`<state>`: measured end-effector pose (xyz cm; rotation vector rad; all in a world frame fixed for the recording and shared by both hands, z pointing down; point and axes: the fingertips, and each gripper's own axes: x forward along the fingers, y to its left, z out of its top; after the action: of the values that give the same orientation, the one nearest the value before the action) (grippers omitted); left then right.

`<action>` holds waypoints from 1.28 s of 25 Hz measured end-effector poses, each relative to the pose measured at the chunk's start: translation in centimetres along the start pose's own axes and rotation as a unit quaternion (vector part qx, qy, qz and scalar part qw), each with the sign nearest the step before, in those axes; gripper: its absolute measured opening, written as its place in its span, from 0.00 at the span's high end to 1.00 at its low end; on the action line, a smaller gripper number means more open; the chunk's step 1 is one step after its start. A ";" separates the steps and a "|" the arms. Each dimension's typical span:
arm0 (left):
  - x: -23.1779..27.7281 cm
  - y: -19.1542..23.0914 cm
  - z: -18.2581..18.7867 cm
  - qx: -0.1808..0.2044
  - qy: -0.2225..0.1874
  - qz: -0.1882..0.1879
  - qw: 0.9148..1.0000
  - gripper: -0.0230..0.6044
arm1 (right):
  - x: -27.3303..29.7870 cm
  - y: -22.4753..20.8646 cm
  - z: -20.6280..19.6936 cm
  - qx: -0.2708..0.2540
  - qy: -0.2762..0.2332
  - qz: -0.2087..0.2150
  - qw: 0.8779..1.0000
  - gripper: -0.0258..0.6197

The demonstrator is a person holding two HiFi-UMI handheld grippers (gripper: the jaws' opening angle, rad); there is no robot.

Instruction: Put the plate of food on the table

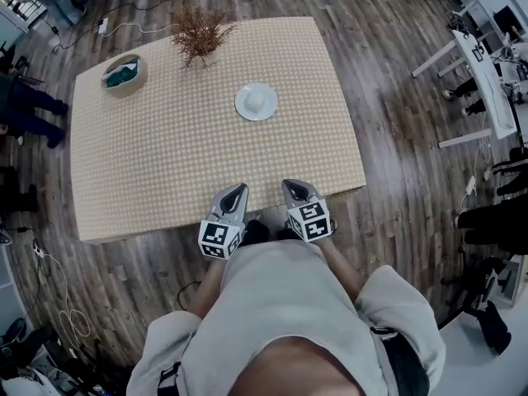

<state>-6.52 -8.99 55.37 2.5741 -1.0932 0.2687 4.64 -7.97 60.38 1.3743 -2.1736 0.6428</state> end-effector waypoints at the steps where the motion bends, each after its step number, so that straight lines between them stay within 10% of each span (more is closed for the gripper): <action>1: -0.4 -0.4 -0.2 0.000 0.000 0.002 1.000 0.95 | -0.7 0.3 -0.4 0.005 -0.003 -0.001 1.000 0.96; 32: -11.8 -18.1 -1.0 0.067 -0.060 0.096 0.991 0.95 | -20.5 1.6 -5.9 -0.046 -0.158 0.033 0.986 0.96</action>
<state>-1.53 11.01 48.71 2.6335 -1.4146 0.2428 11.76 10.39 51.98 1.4400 -2.4701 0.3606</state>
